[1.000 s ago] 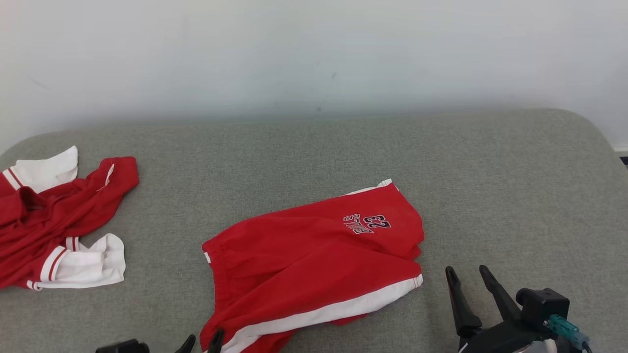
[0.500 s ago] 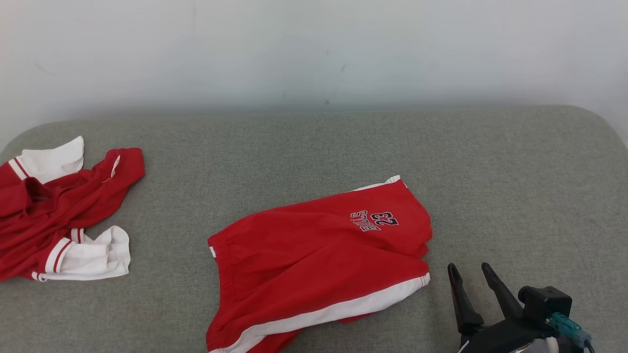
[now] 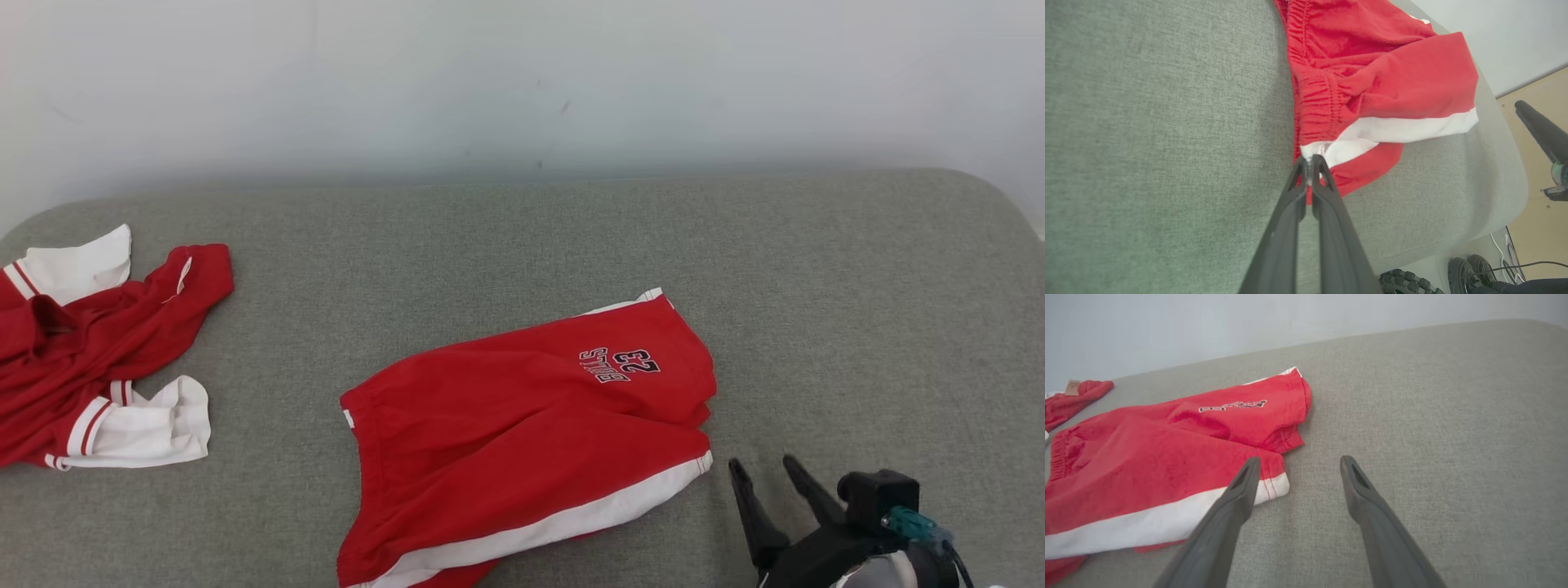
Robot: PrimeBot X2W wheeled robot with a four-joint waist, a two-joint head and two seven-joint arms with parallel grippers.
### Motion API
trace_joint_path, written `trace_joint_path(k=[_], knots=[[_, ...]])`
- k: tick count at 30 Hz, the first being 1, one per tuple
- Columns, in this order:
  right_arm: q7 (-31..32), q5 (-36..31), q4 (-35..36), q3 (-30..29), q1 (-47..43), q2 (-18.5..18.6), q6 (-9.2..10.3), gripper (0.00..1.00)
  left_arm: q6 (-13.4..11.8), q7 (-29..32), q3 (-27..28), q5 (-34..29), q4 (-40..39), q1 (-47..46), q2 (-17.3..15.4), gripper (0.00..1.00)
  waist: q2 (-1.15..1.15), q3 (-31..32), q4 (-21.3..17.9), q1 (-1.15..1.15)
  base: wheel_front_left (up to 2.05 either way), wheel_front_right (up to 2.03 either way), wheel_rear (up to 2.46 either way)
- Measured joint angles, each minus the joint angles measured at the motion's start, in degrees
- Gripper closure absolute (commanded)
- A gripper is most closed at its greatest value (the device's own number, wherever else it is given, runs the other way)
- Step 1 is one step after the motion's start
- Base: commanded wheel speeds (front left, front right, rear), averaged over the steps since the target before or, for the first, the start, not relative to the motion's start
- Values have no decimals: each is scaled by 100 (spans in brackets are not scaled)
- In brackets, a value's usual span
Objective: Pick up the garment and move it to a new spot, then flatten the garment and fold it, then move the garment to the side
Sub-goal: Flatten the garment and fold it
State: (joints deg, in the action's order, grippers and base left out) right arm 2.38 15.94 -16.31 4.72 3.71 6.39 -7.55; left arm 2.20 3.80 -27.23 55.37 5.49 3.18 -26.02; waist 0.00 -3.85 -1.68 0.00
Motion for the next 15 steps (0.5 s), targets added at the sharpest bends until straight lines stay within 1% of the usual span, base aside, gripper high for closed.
trace_joint_path(k=[5, 7, 15], knots=[[568, 0, -200, 21, 101, 118, 0, 0, 1, -18, -11, -8, 8, -30, 7, 100, 0, -38, 45, 0, 0, 0, 0], [657, 0, -216, 59, 148, 147, 0, 0, 7, -18, -16, -8, 8, -54, 11, 100, 0, -49, 53, 0, 0, 0, 0], [1363, 35, -519, 304, 610, 205, 0, 0, 40, -18, -52, -8, 36, -142, 56, 100, 0, -131, 139, 0, 0, 0, 0]])
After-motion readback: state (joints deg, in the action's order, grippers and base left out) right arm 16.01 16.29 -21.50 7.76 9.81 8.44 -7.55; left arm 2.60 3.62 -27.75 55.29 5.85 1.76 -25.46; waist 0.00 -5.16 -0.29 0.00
